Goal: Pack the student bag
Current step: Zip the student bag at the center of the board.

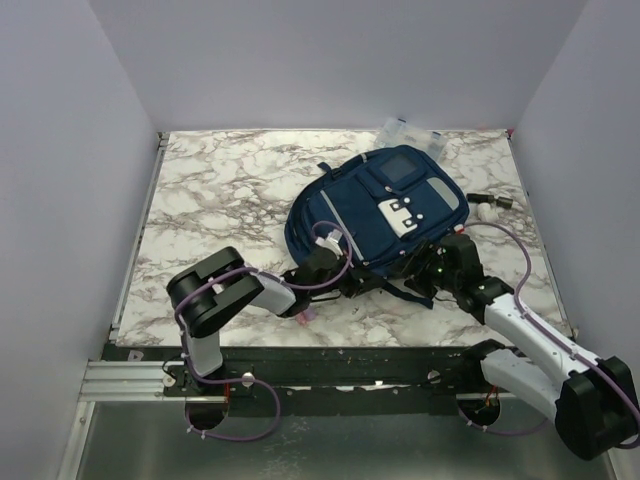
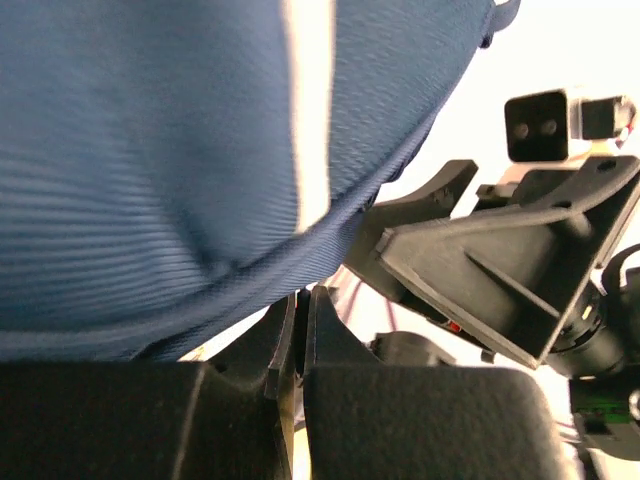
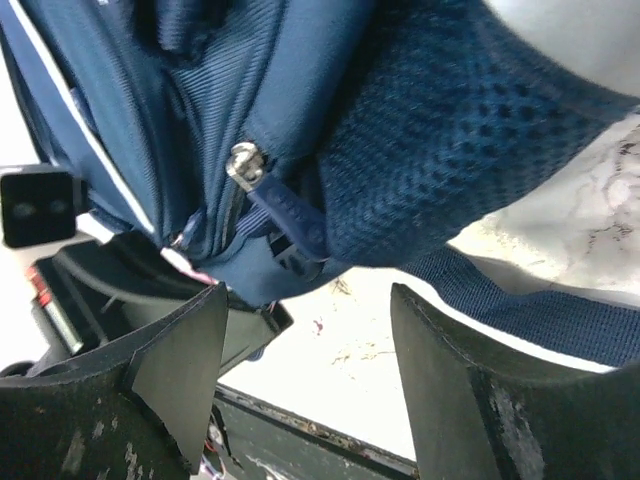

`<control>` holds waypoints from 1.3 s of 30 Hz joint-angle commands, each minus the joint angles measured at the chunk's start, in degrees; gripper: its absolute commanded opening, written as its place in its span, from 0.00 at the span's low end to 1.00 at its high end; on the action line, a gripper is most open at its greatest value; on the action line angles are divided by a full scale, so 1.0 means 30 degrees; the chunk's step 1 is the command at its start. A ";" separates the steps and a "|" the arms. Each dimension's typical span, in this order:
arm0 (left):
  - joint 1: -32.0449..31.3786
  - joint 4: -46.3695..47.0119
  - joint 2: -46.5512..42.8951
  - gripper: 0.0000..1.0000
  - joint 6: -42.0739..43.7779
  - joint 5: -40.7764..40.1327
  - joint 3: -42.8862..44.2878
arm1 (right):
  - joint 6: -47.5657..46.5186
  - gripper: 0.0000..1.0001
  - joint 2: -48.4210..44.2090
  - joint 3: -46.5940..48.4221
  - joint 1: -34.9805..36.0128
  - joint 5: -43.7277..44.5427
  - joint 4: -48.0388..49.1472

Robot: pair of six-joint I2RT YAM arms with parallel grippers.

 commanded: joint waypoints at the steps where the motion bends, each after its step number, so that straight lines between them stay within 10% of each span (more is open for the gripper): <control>1: -0.0372 -0.7262 -0.2310 0.00 0.5616 0.1256 0.2581 | 0.0887 0.67 0.0906 -0.0719 -0.0137 0.2580 0.2276; 5: -0.0266 -1.2538 -0.2185 0.00 0.9476 0.1833 0.5042 | -0.0950 0.56 0.2789 0.0259 -0.0440 0.2897 0.3982; 12: -0.0266 -1.7972 -0.1965 0.00 1.4981 -0.1225 0.6407 | -0.3547 0.00 0.3690 0.1334 -0.1832 0.5806 0.2456; 25: -0.0373 -2.1500 -0.5445 0.00 1.9680 -0.4749 0.4736 | -0.7909 0.00 0.6101 0.5115 -0.4030 0.4509 0.0651; 36: -0.0427 -1.6871 -0.4901 0.00 1.7931 0.1450 0.3454 | -0.9561 0.01 0.8029 0.7253 -0.4807 0.6035 0.0419; 39: -0.0642 -1.5203 -0.4323 0.00 1.6786 0.3591 0.3813 | -0.9829 0.19 0.8145 0.7479 -0.4778 0.5294 0.0155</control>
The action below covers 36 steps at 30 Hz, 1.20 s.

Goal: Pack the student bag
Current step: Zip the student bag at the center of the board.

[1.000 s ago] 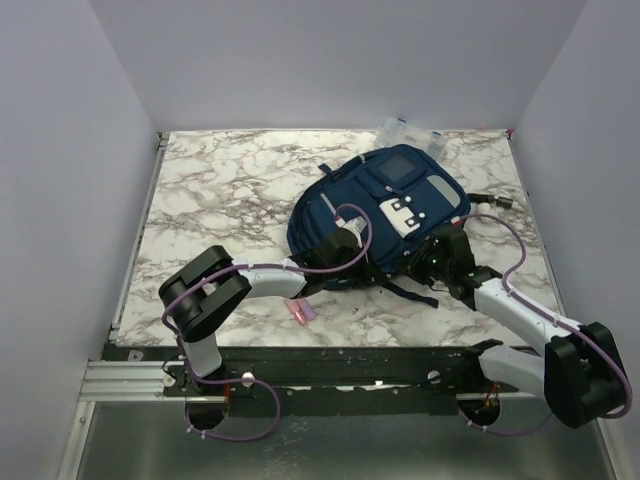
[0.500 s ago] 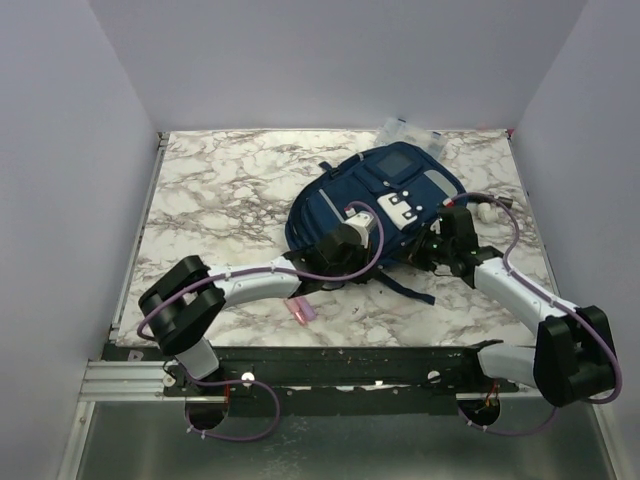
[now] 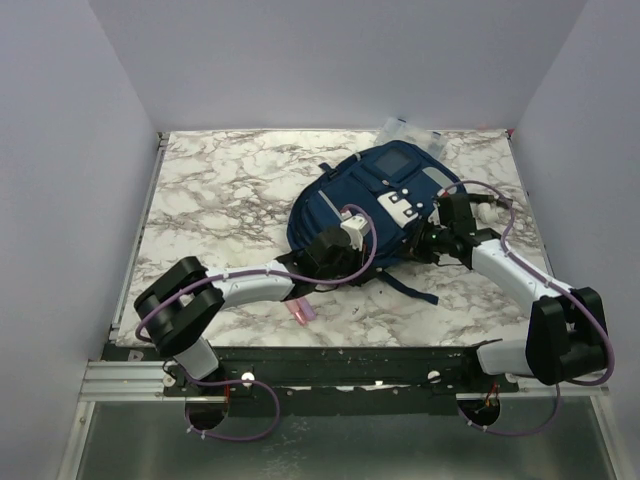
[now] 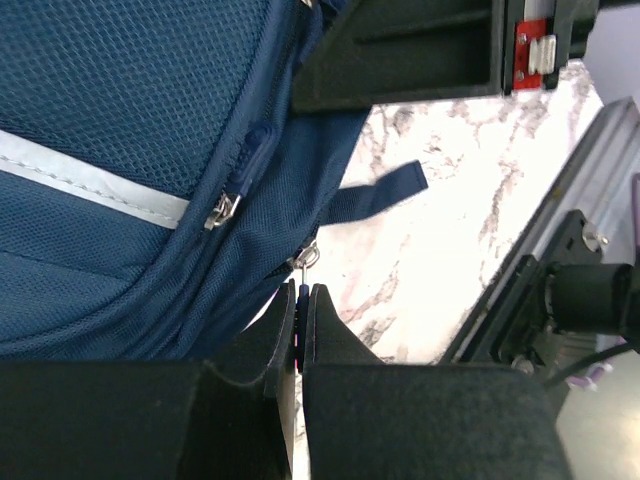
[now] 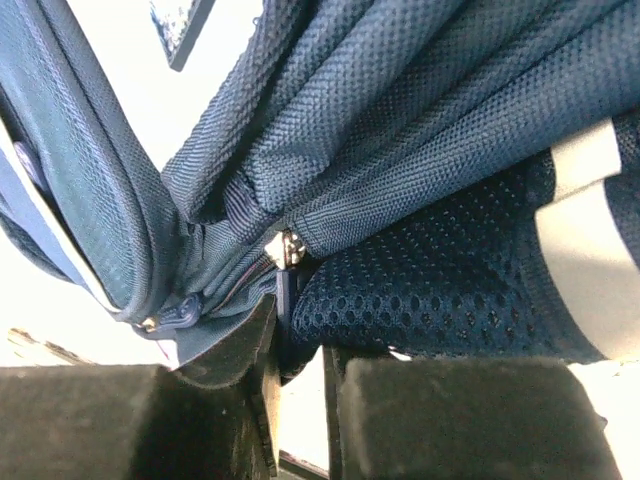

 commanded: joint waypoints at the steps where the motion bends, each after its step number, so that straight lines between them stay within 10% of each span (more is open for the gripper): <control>1: -0.0224 -0.0984 0.0485 0.00 -0.1856 0.5281 -0.0708 | -0.2461 0.31 0.0410 0.1411 -0.2157 0.5853 0.1541; 6: -0.0311 0.0284 0.1257 0.00 -0.3303 0.5885 0.0573 | 0.0985 0.57 -0.2811 -0.1285 -0.1664 0.1915 0.0582; 17: -0.2078 -0.0090 0.2617 0.00 -0.3387 0.4626 0.2330 | 0.8073 0.61 -0.3810 -0.3879 -0.0786 0.1171 0.1092; 23: -0.2224 -0.1649 0.3943 0.00 -0.2970 0.3911 0.3725 | 1.0427 0.43 -0.3487 -0.2520 -0.0200 0.4754 -0.2071; 27: -0.2204 -0.2456 0.4163 0.00 -0.2538 0.2627 0.3573 | 1.0940 0.01 -0.2852 -0.2068 -0.0189 0.7391 -0.2626; 36: 0.0703 -0.5017 -0.1191 0.00 -0.1735 -0.1033 -0.2134 | 0.3376 0.00 -0.0361 0.0702 -0.3916 0.6422 0.0957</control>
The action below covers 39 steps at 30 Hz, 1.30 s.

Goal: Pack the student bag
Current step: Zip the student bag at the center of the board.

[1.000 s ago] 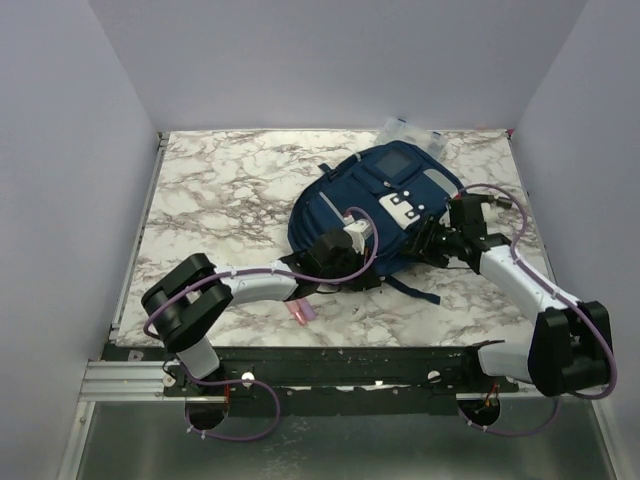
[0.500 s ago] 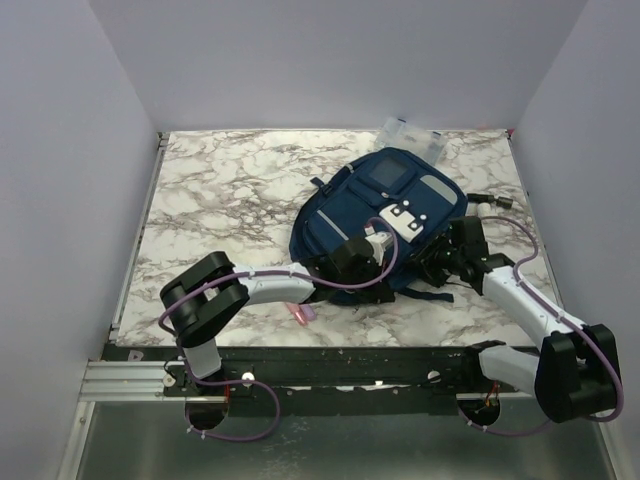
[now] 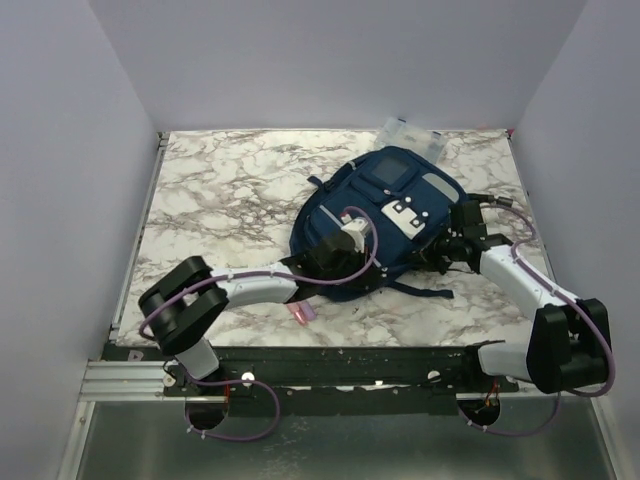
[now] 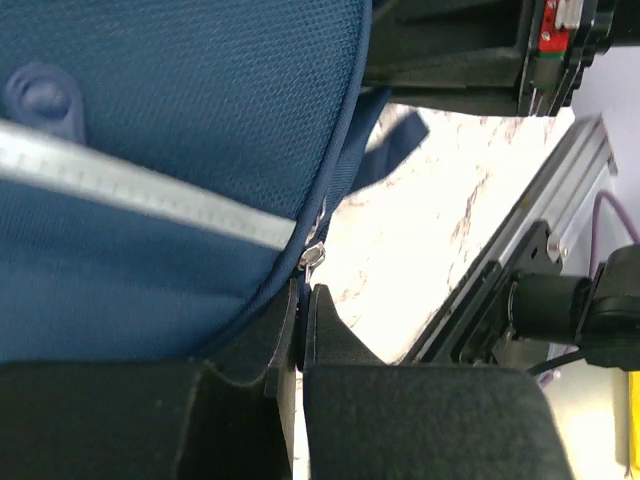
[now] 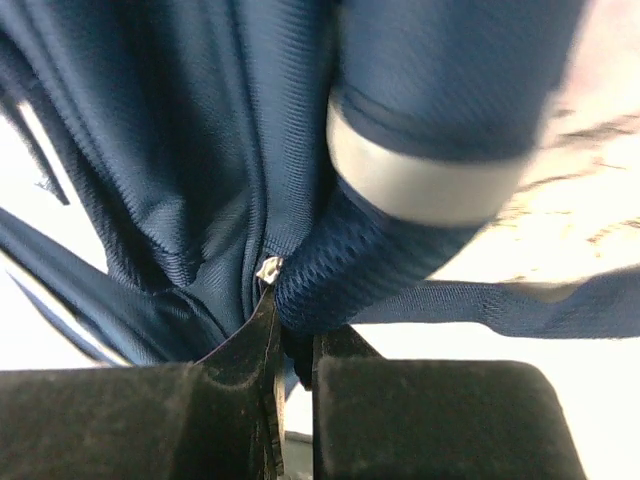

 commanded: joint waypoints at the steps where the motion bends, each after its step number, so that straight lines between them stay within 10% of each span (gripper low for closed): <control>1: 0.1646 -0.4947 -0.3638 0.00 0.1174 -0.1688 -0.3456 | -0.4407 0.00 0.1328 0.2376 -0.2593 0.3457 0.3233; 7: 0.1297 -0.3468 -0.3327 0.00 0.1264 0.2003 -0.2067 | -0.7391 0.01 0.3257 0.4239 -0.1587 0.0650 0.2305; 16: -0.0355 -0.1751 -0.0512 0.00 0.0449 0.4583 0.0786 | -0.8145 0.64 -0.2422 0.1774 0.0497 -0.0547 -0.0699; 27: -0.0774 -0.0387 0.0503 0.00 0.0273 0.5432 0.0449 | -0.0096 0.60 -0.2529 -0.1440 0.3612 -0.0976 0.0868; 39: -0.0653 0.0172 0.0954 0.10 0.0369 0.6824 0.0202 | -0.2889 0.66 -0.5186 -0.2310 0.3624 0.0551 -0.2739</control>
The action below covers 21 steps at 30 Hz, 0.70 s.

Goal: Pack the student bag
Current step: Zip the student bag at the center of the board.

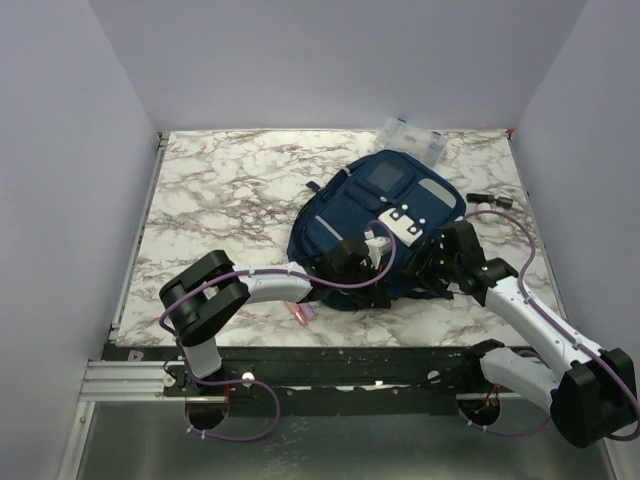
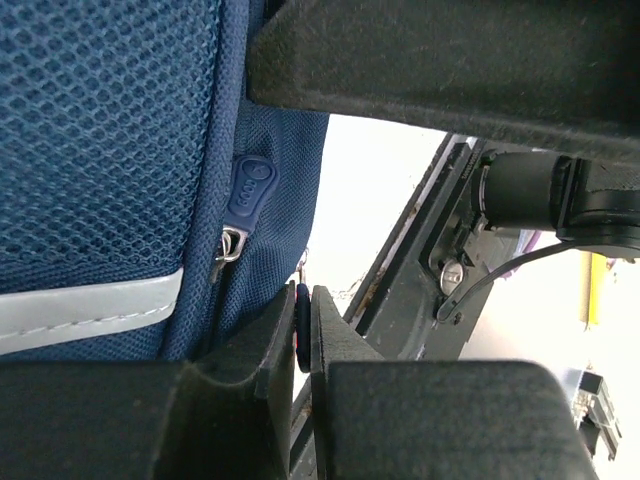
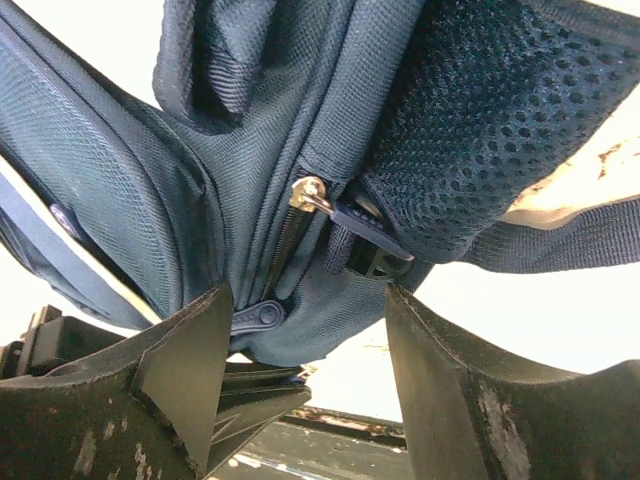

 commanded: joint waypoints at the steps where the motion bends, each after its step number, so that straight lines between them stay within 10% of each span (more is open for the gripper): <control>1: -0.0275 0.0529 0.0099 0.12 -0.0013 0.2225 -0.0154 | -0.1109 0.67 -0.0946 -0.1144 0.0039 -0.0240 -0.1537; 21: -0.2424 0.0360 -0.0551 0.00 0.1785 -0.3005 -0.0548 | 0.4459 0.54 -0.1892 -0.3624 0.0039 -0.1085 0.1227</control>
